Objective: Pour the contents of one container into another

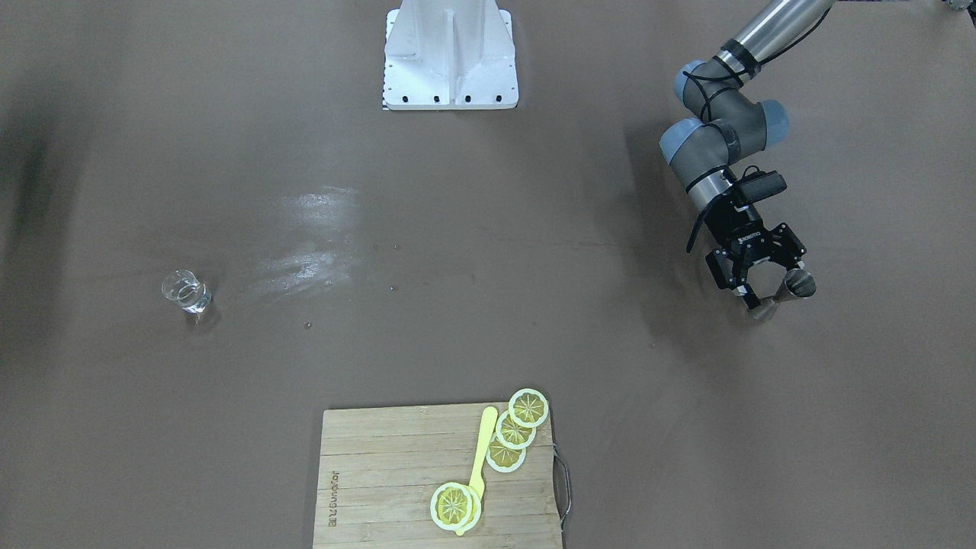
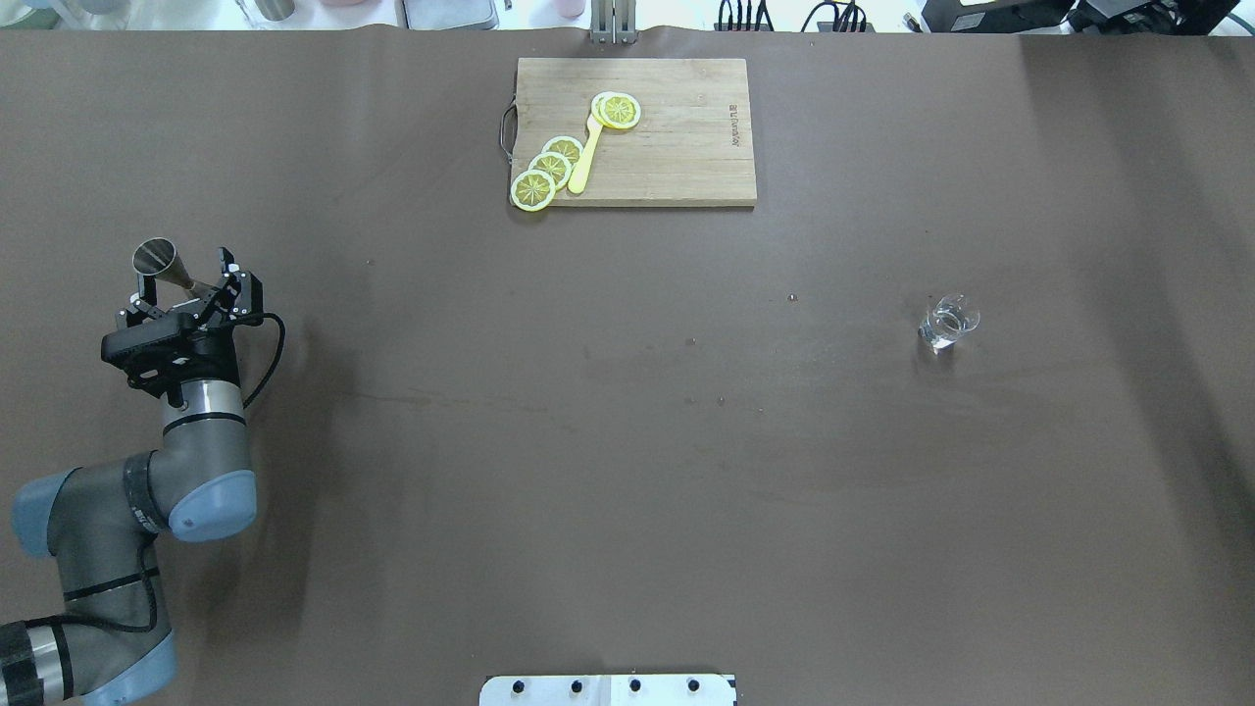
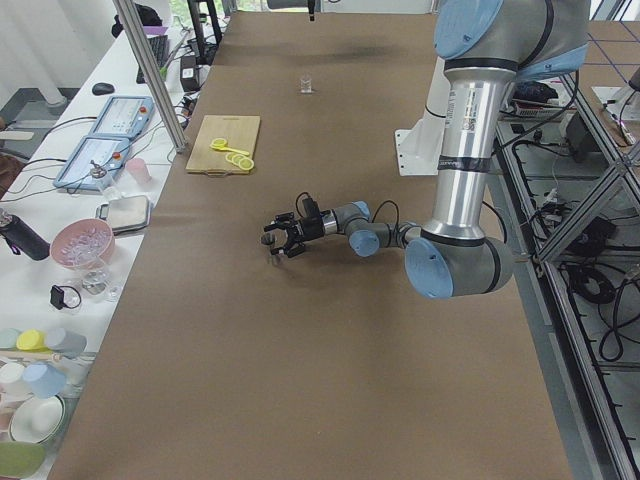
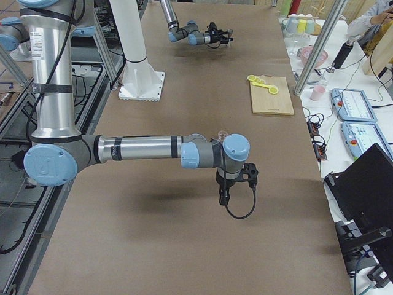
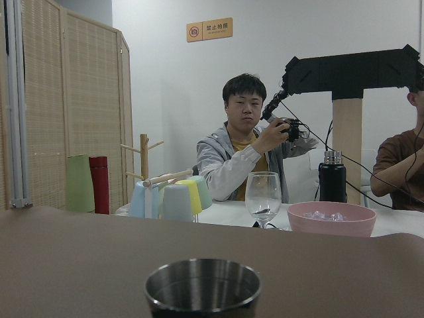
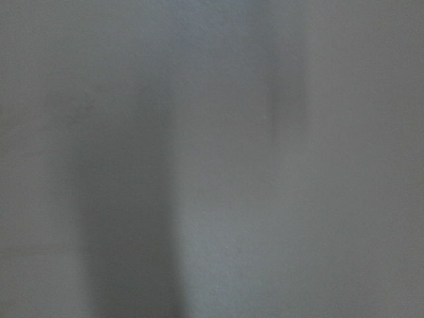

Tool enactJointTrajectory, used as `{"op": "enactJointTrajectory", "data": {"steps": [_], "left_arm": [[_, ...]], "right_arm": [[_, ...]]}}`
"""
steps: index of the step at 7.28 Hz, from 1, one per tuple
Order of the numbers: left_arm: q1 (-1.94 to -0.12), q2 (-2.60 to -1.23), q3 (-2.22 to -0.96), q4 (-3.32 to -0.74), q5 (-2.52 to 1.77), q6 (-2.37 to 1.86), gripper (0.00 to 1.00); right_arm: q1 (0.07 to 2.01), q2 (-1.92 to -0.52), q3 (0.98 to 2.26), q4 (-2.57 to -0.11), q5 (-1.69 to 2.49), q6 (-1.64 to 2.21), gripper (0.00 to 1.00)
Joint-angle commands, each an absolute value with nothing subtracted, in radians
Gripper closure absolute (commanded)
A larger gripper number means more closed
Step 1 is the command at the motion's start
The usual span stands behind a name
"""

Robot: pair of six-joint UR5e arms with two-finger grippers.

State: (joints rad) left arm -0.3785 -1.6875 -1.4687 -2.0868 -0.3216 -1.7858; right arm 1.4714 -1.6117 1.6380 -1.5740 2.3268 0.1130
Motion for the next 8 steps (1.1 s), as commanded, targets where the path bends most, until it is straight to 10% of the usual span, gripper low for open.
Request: {"op": "enactJointTrajectory", "data": {"steps": [1,8], "left_arm": [[-0.336,-1.605,-1.572,-2.082,-0.301,-1.783,0.01],[-0.284,-1.424,-1.96,-2.088,-0.436,-1.403,0.01]], "right_arm": [[1.514,-1.722,1.678,-1.574,2.338,0.114,0.0],[1.565,-1.732,1.723,-1.562,2.335,0.127,0.0]]}}
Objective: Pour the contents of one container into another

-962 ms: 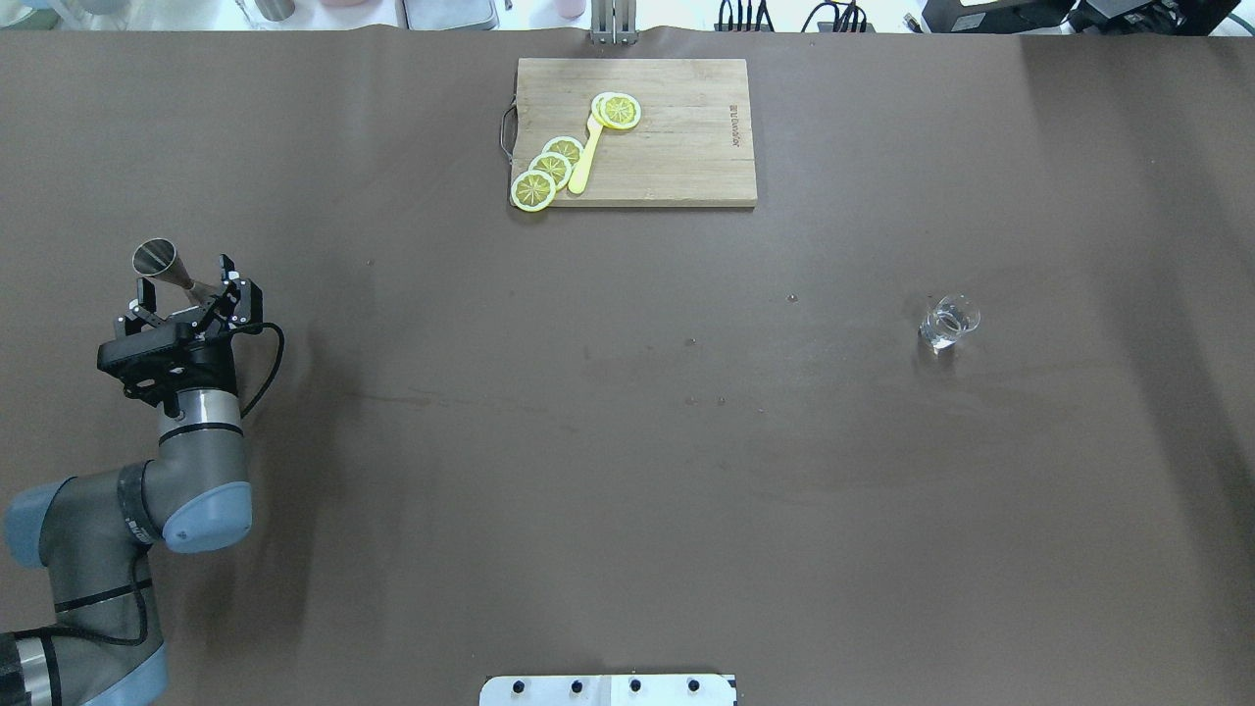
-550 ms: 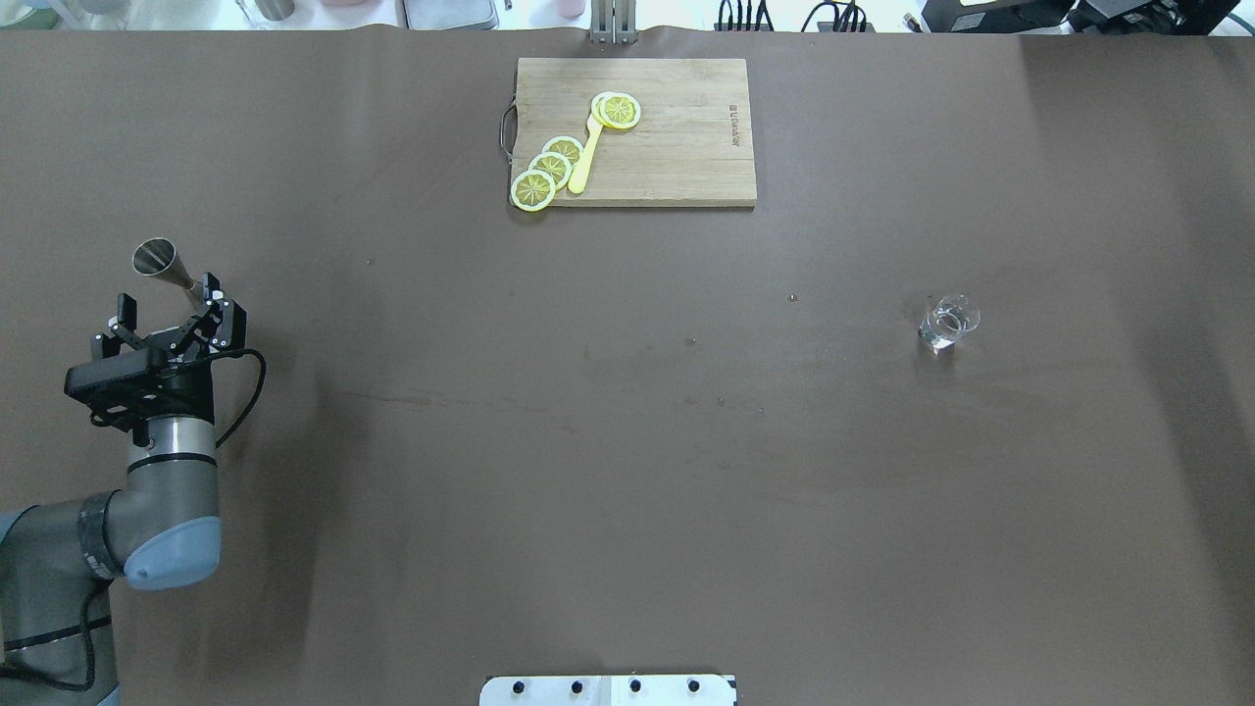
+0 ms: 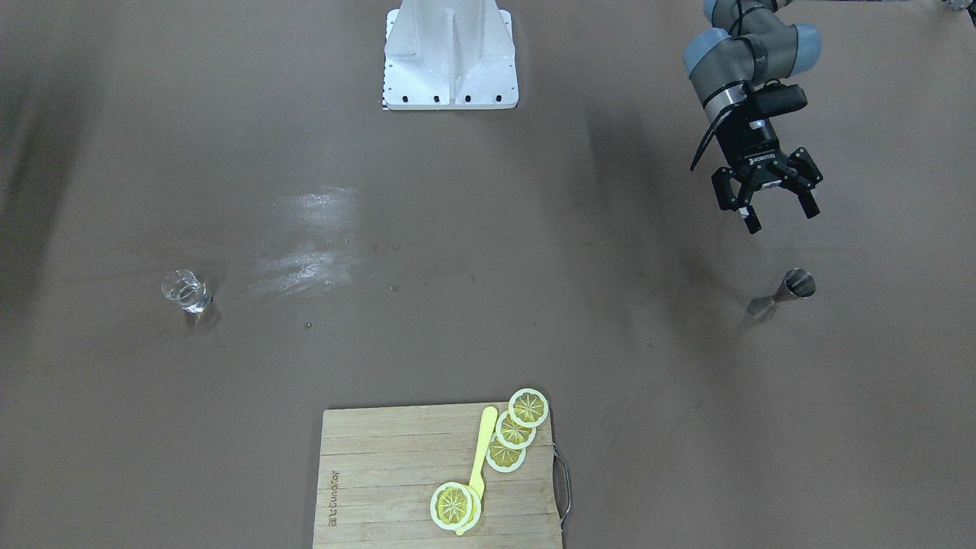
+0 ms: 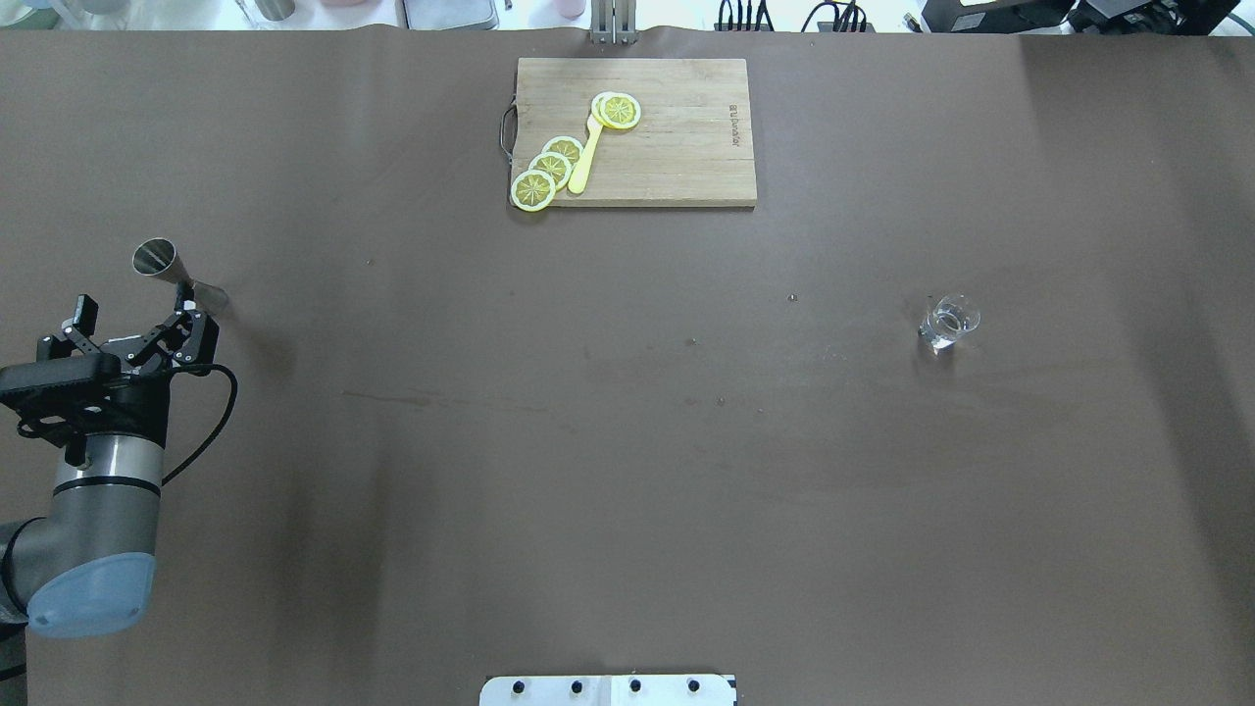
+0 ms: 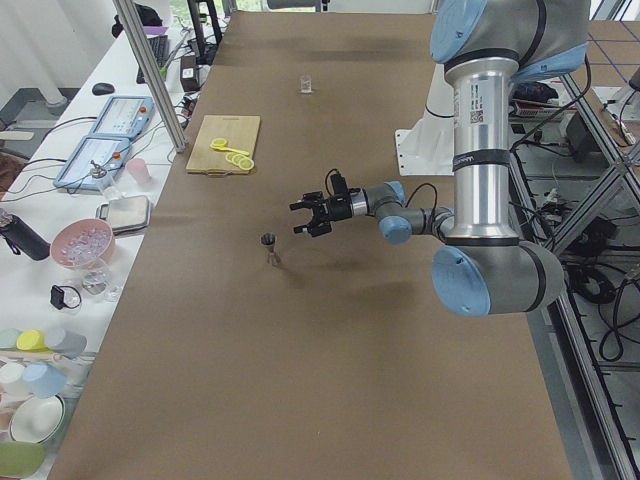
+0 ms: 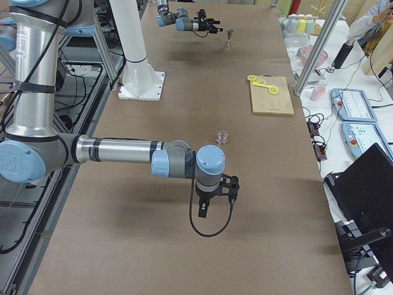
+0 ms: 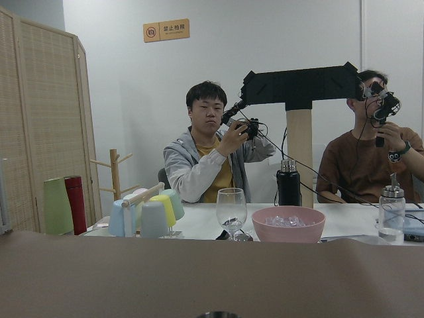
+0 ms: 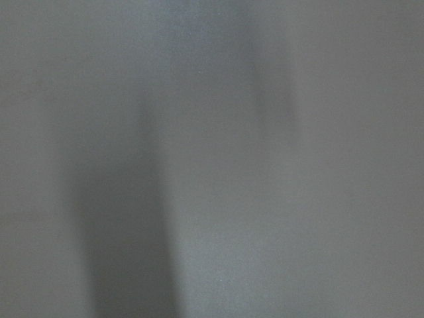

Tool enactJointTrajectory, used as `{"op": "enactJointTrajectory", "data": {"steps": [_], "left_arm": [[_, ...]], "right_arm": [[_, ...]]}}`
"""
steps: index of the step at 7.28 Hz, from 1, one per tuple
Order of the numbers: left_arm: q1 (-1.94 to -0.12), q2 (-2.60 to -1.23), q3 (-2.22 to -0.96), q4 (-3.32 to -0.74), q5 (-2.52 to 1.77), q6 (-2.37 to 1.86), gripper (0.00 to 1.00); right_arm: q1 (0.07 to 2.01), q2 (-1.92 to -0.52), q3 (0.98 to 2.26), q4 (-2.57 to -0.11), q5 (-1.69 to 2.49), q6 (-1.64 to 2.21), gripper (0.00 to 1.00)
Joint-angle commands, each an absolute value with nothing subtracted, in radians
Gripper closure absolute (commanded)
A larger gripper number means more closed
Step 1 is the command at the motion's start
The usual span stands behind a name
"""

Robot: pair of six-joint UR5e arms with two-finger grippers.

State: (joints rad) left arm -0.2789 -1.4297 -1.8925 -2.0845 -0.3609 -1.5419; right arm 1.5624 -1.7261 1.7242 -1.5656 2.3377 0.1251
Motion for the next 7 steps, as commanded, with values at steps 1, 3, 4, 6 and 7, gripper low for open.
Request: {"op": "enactJointTrajectory", "data": {"steps": [1,3,4,6,7], "left_arm": [[-0.29,-1.427,-1.977,-2.097,-0.48,-1.322,0.01],[-0.345,-1.428,-2.041,-2.132,-0.614,-1.089,0.01],[-0.423,-1.439,-2.075,-2.134,-0.752,-0.965,0.01],[-0.565,-1.553,-2.065,-2.126,-0.985,-0.733,0.01],[-0.642,-1.578,-2.05,-2.115,-1.093,-0.577,0.01]], "right_arm": [[1.565,-1.732,1.724,-1.562,2.332,0.127,0.0],[1.565,-1.729,1.723,-1.559,2.327,0.127,0.0],[1.565,-1.729,1.724,-1.559,2.312,0.127,0.0],[1.565,-1.727,1.72,-1.559,2.299,0.126,0.0],[1.565,-1.729,1.718,-1.552,2.298,0.126,0.0]]}}
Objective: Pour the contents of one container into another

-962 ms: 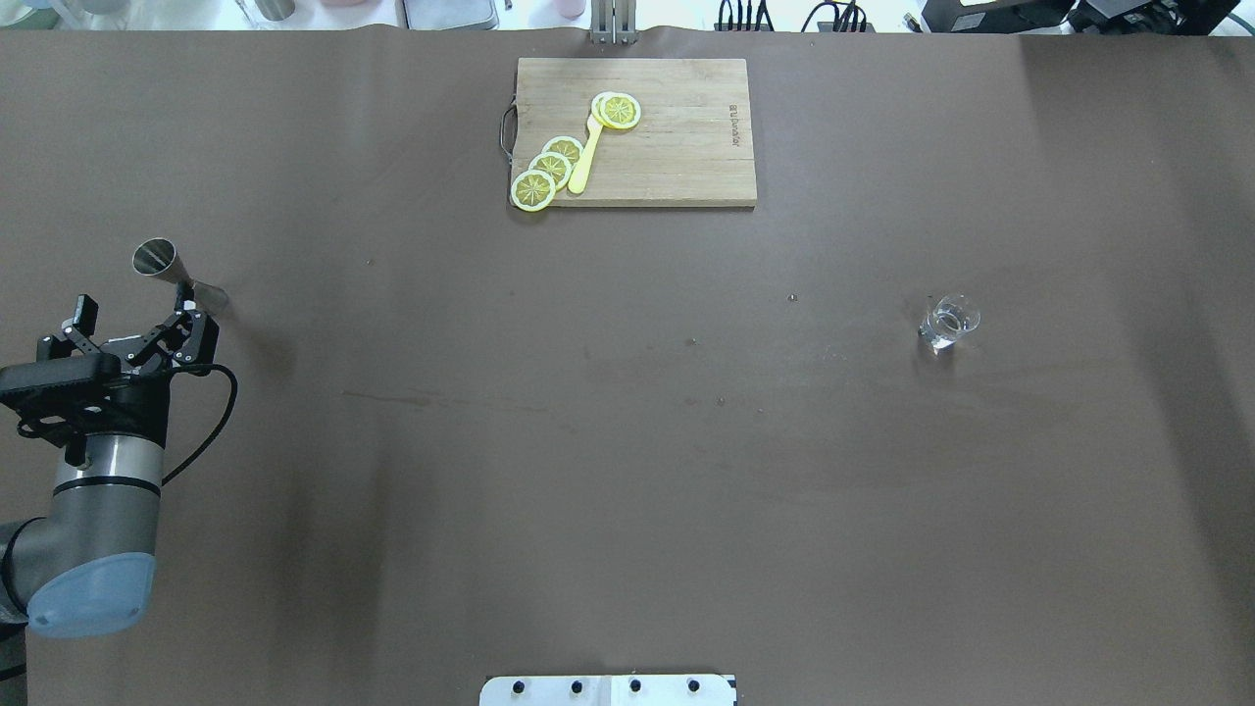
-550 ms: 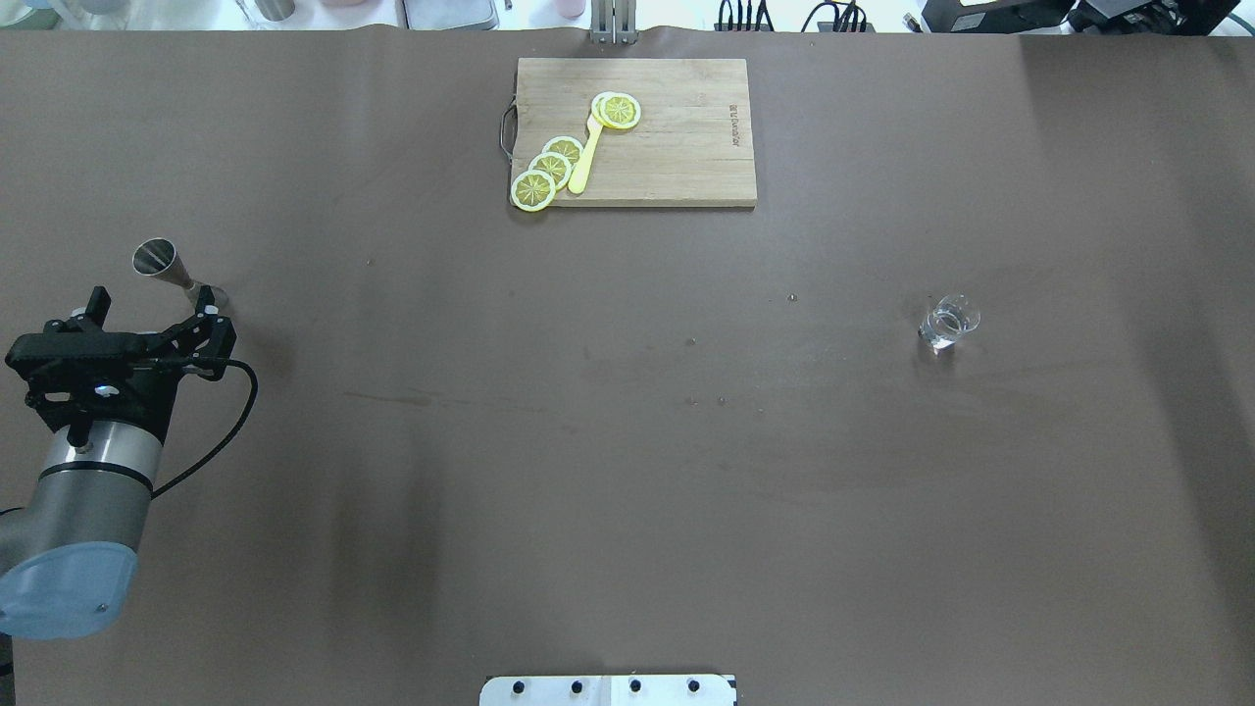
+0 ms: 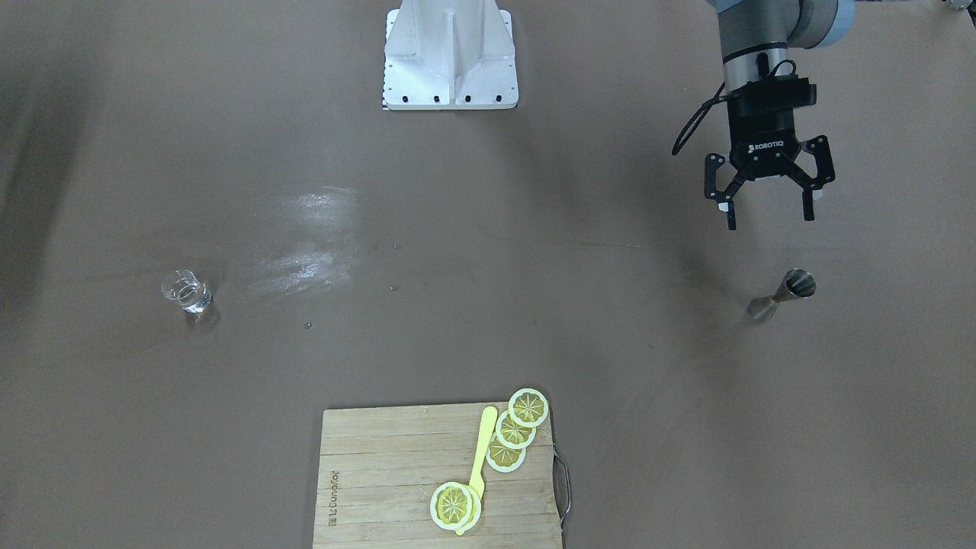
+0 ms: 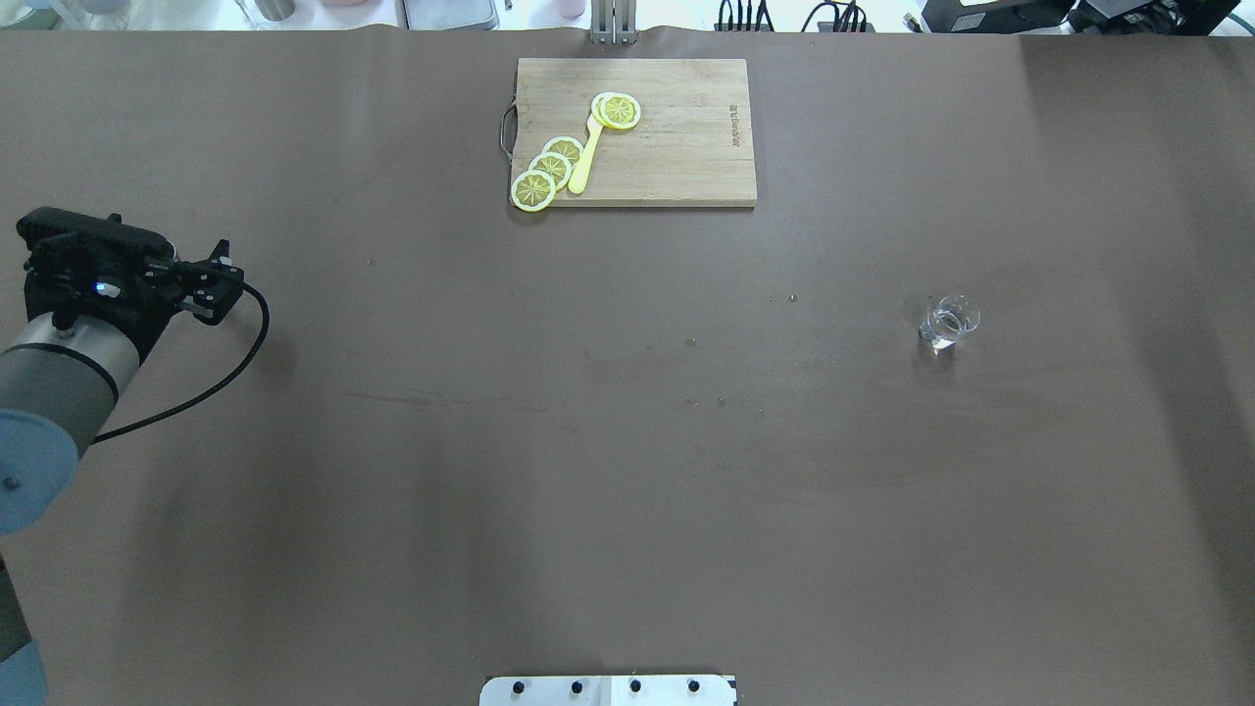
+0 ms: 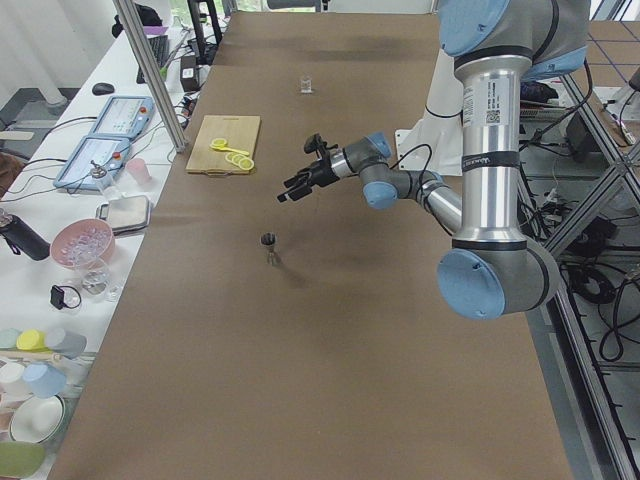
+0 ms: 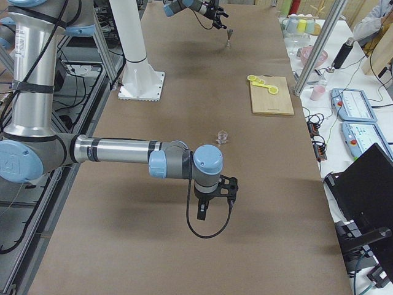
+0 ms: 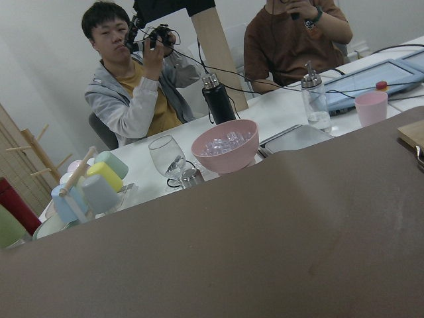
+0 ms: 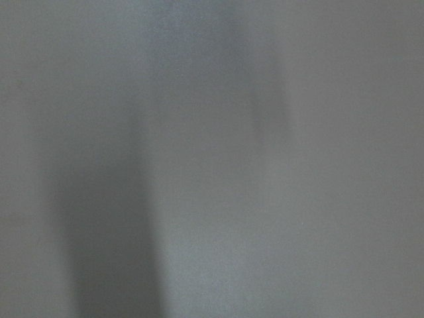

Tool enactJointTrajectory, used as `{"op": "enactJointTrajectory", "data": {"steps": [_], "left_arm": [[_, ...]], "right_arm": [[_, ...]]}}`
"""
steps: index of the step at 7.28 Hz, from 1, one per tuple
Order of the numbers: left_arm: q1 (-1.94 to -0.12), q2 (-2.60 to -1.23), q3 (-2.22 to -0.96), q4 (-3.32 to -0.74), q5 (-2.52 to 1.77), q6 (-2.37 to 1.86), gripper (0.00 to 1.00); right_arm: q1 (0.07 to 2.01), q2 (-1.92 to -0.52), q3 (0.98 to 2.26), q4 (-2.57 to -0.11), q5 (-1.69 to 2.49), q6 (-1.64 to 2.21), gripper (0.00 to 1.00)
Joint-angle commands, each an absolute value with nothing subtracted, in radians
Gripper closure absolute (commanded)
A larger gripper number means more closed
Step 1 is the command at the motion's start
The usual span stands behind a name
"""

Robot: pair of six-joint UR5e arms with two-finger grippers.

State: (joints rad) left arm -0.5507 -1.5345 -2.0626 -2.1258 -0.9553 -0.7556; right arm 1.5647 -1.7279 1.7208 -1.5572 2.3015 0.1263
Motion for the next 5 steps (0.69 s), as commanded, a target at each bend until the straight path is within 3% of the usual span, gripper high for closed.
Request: {"op": "enactJointTrajectory", "data": {"steps": [1,5], "left_arm": [[-0.726,-1.606,-2.002,-2.103,-1.209,-0.527,0.01],[-1.091,-1.707,-1.783,-2.086,-1.921,-0.339,0.01]], "right_arm": [[1.565,-1.729,1.72,-1.552,2.298,0.126,0.0],[1.565,-1.729,1.72,-1.552,2.298,0.127,0.0]]}}
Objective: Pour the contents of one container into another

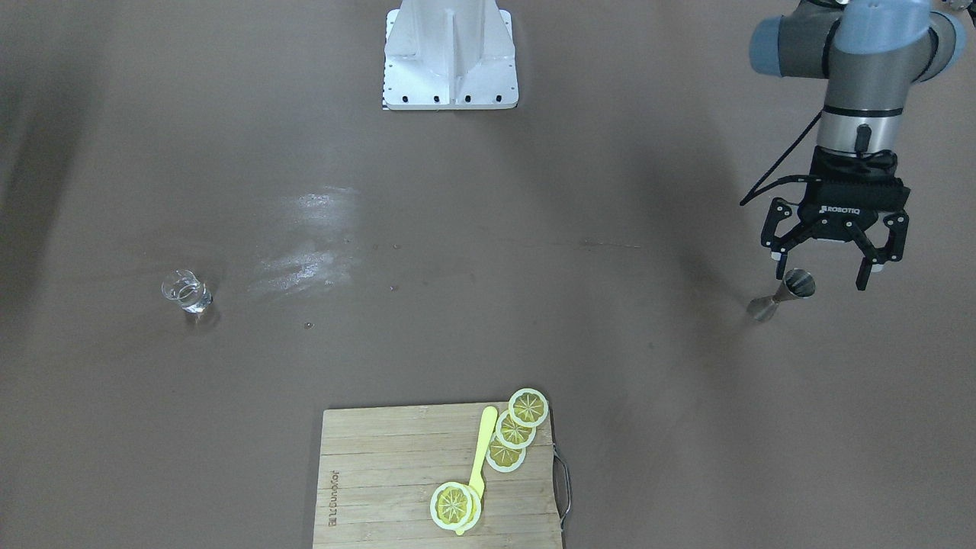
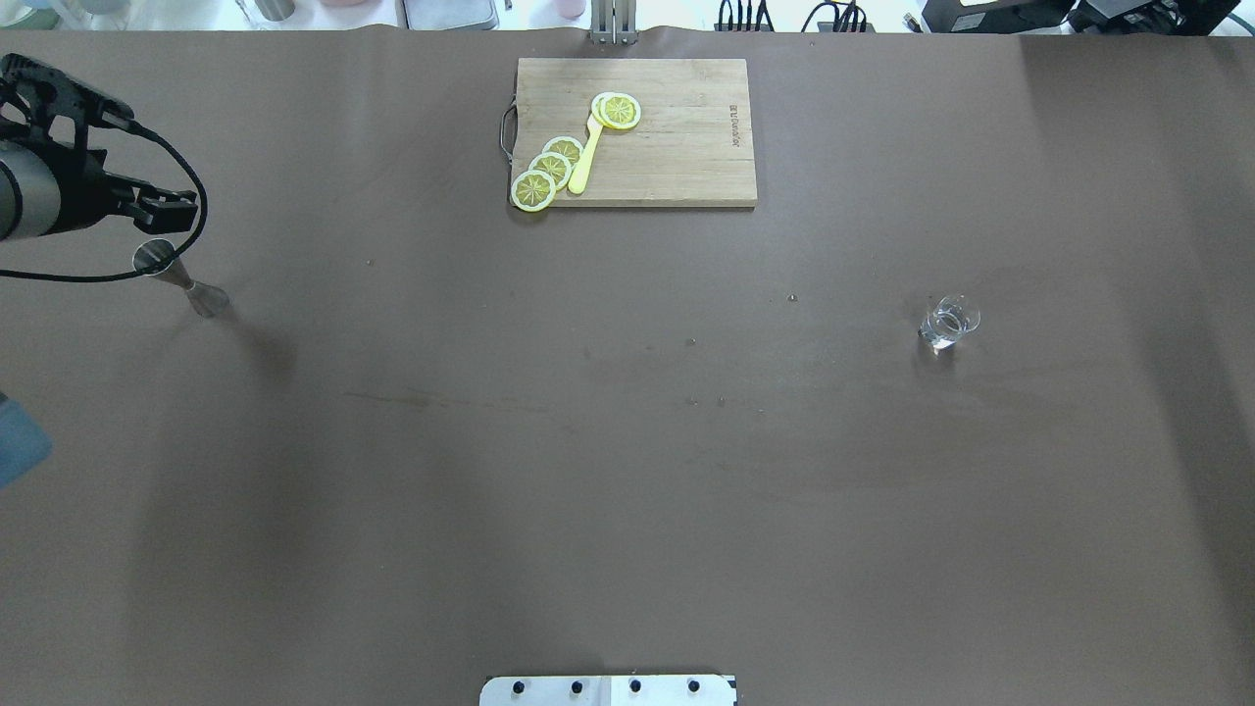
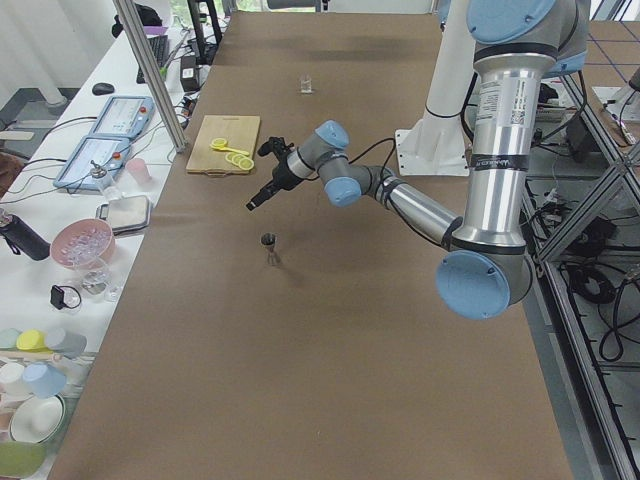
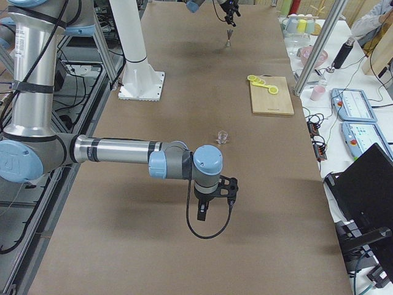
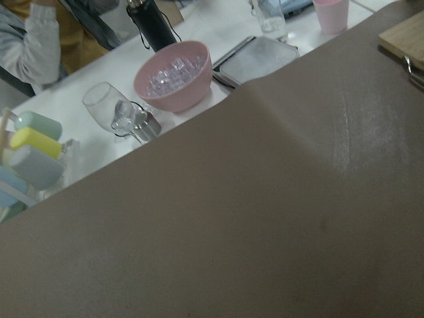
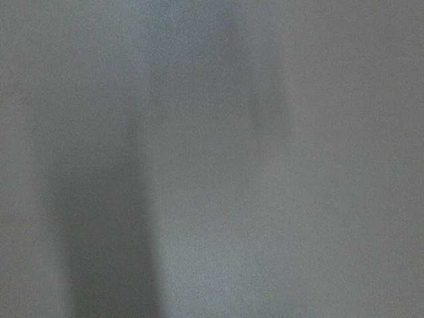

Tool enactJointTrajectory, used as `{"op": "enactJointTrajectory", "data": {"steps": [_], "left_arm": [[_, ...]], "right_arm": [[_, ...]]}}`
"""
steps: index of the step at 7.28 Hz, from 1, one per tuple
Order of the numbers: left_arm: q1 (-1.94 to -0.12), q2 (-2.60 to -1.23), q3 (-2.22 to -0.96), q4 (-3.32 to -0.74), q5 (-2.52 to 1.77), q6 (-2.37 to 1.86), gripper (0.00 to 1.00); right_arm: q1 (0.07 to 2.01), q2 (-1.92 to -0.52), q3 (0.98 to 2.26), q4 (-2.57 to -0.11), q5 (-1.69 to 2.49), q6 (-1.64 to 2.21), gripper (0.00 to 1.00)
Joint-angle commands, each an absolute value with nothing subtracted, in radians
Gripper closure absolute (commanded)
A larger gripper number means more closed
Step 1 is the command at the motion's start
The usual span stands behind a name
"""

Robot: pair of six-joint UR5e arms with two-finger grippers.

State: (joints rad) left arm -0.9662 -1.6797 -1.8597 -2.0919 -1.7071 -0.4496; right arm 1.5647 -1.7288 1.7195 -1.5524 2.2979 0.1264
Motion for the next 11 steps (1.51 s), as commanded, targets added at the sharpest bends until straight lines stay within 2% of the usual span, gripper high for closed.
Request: {"op": "enactJointTrajectory", "data": {"steps": [1,3,5,6,9,11], "left_arm": [[-1.164,-1.721,-1.74,-2.082,-2.028,-0.29,0.01],[-1.265,-1.749,-1.656,-1.981,-2.211,-0.256,0.01],[-1.369,-1.74,-1.602,-1.71,-2.306,-0.128,0.01],[-1.415,-1.732,-1.544,-1.678,-2.337,-0.094,0.01],[-1.498,-1.688,-1.445,-1.693,-2.428,-0.1,0.01],[-1.499,-1.671,-1.424,-1.78,-2.428,-0.103,0.01]], "right_arm": [[1.565,-1.729,1.718,-1.552,2.298,0.127,0.0],[1.565,-1.727,1.717,-1.552,2.298,0.127,0.0],[1.563,-1.727,1.718,-1.552,2.298,0.127,0.0],[1.563,-1.727,1.718,-1.551,2.298,0.127,0.0],[1.565,-1.729,1.717,-1.548,2.298,0.127,0.0],[1.565,-1.729,1.718,-1.546,2.298,0.126,0.0]]}}
